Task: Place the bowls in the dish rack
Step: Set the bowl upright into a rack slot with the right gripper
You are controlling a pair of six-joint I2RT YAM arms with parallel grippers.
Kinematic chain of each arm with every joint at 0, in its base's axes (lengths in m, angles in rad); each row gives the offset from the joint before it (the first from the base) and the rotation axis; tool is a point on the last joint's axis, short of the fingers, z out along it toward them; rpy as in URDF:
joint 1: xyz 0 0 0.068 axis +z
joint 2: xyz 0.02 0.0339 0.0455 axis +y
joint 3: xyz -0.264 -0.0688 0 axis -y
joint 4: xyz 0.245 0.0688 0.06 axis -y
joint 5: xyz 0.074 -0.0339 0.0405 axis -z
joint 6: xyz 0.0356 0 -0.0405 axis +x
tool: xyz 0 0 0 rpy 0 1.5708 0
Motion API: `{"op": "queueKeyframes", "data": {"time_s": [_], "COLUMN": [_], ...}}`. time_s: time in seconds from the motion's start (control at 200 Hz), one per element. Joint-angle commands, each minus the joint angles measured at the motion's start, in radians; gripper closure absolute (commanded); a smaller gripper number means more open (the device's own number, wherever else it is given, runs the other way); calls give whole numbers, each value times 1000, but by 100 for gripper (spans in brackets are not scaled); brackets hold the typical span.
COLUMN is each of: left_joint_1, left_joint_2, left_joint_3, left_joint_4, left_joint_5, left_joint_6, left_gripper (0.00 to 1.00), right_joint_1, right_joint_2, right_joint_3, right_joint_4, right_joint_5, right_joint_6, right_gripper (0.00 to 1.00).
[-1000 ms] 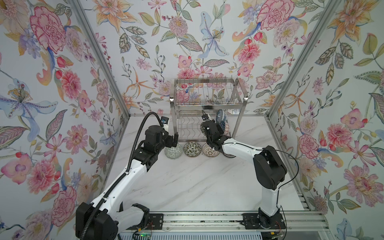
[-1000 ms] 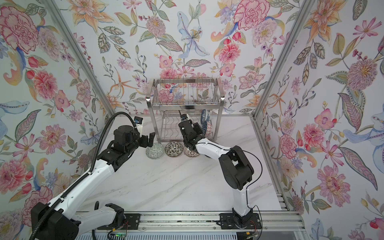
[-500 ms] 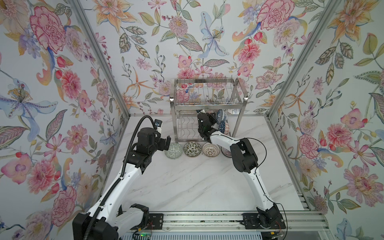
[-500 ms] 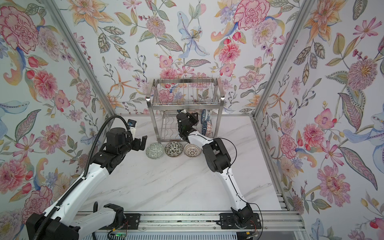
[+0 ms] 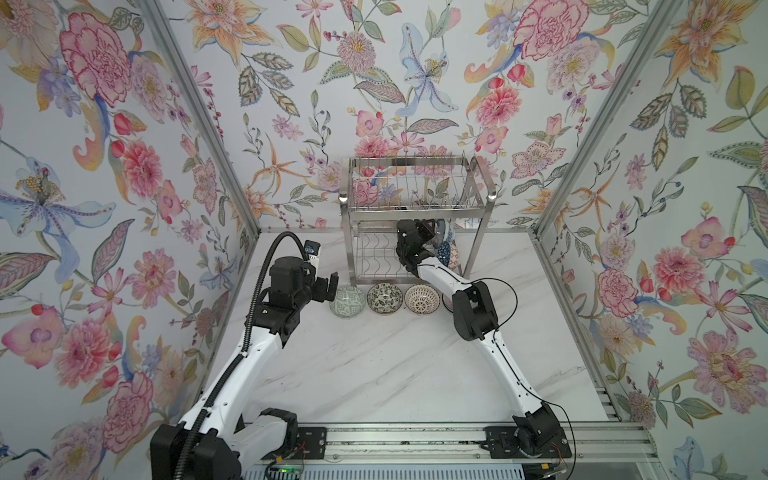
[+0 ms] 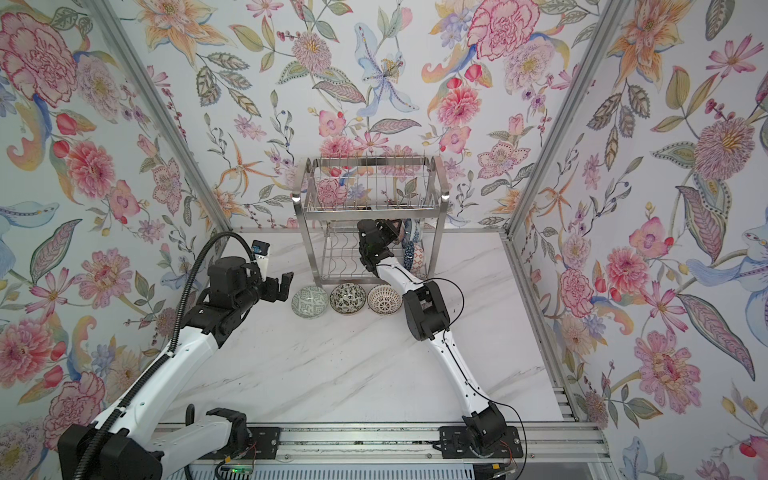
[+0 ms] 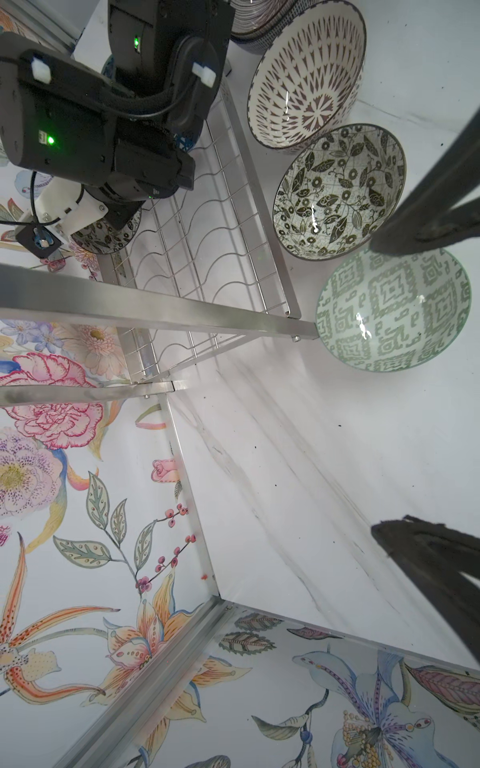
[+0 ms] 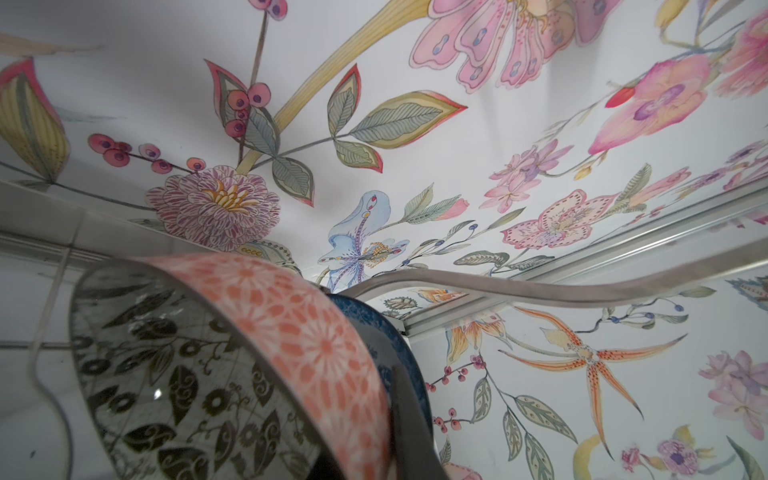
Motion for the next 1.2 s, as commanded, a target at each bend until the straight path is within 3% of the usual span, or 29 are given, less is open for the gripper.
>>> {"op": "queueKeyframes", "data": {"time_s": [0.0, 0.15, 0.581, 0.731, 0.851, 0.936, 1.196], "left_joint_1": [17, 19, 24, 26, 25, 25, 24], "left_joint_2": [10, 15, 16, 18, 8, -3, -28], "left_joint_3": [-16, -16, -20, -19, -18, -16, -6], "left_joint_4": [18, 21, 24, 24, 23, 18, -13], "left_joint_5": [34, 44, 67, 80, 82, 81, 67], "left_joint_6": [1, -2, -13, -19, -21, -22, -19], "left_gripper": [1, 1, 1, 1, 1, 1, 1], "right_joint_1": [-5, -3, 17, 21, 33, 50, 125], "right_joint_2": [16, 46, -64, -126, -181, -243, -617], "right_joint_3": [51, 89, 16, 6, -17, -81, -580], "right_joint_4": [-61, -96, -191, -227, -272, -312, -330], "right_joint_5": [-31, -56, -119, -142, -164, -197, -377], "right_joint_6": [94, 106, 233, 259, 274, 288, 433], "right_gripper": [100, 99, 73, 53, 19, 0, 1]}}
